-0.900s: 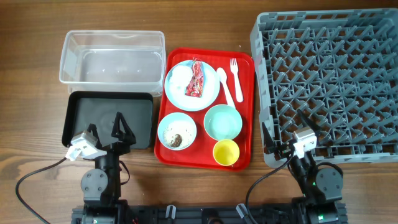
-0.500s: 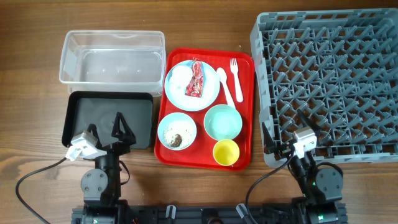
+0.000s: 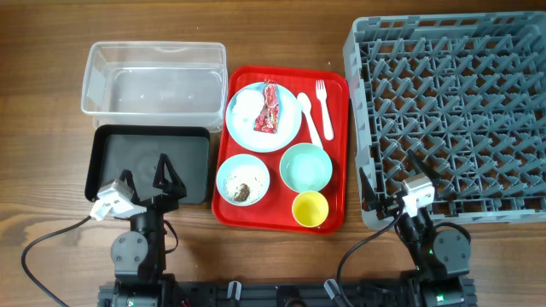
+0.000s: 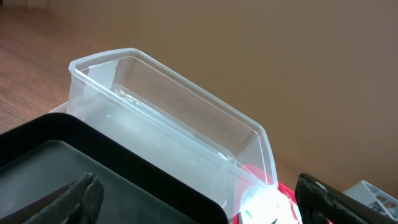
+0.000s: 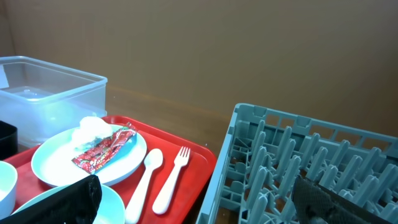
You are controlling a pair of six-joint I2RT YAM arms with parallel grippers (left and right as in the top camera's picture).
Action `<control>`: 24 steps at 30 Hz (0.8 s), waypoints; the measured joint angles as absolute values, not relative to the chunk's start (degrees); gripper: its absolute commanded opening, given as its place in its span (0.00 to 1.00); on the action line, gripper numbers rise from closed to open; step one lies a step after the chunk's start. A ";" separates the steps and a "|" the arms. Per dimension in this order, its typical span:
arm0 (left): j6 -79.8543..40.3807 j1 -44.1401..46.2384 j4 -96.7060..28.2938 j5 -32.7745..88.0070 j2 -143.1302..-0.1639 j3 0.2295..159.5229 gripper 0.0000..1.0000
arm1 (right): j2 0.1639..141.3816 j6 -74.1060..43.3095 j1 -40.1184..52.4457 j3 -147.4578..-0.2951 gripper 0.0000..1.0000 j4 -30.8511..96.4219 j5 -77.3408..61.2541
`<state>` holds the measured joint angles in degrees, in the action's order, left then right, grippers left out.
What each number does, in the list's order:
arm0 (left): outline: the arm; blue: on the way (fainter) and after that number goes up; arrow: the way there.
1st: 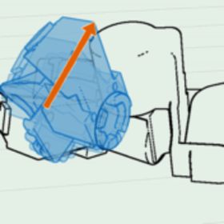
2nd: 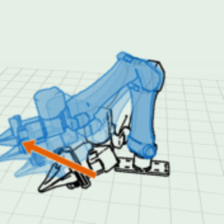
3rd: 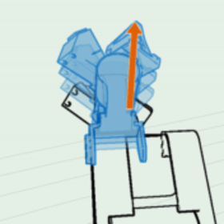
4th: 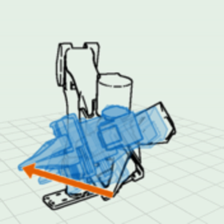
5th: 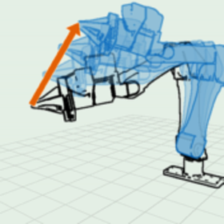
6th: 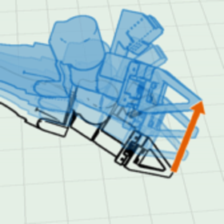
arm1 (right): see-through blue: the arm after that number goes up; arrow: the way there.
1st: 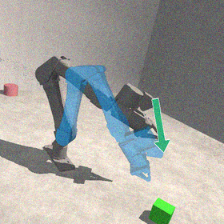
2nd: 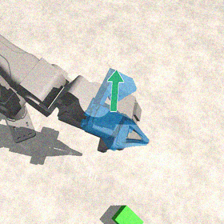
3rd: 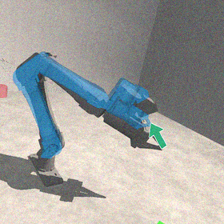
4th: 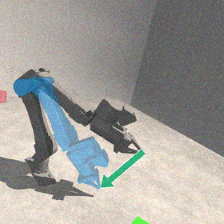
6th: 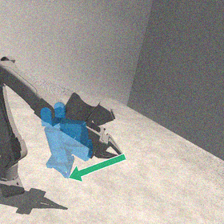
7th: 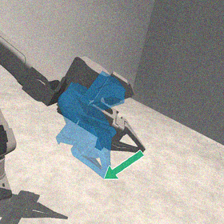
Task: Sort waste into correct bins and load items into the dishwasher rack
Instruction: 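Move both grippers from rest toward the red tray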
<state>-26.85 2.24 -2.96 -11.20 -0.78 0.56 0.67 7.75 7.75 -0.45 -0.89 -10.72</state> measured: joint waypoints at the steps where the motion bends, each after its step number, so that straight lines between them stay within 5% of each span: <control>1: -26.83 2.24 -2.98 -11.20 -0.78 0.56 1.00 | 0.67 7.75 7.75 -0.45 1.00 -0.89 -10.70; 17: -26.83 2.24 -1.26 -11.16 -0.78 0.51 1.00 | 0.67 7.49 7.75 -0.45 1.00 -0.89 -11.14; 24: -26.81 2.13 1.41 3.31 -0.80 0.36 1.00 | 0.69 -11.49 7.75 -0.45 1.00 -2.17 -20.25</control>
<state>-26.81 2.13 1.41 3.31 -0.80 0.36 0.69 -11.49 7.75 -0.45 -2.17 -20.25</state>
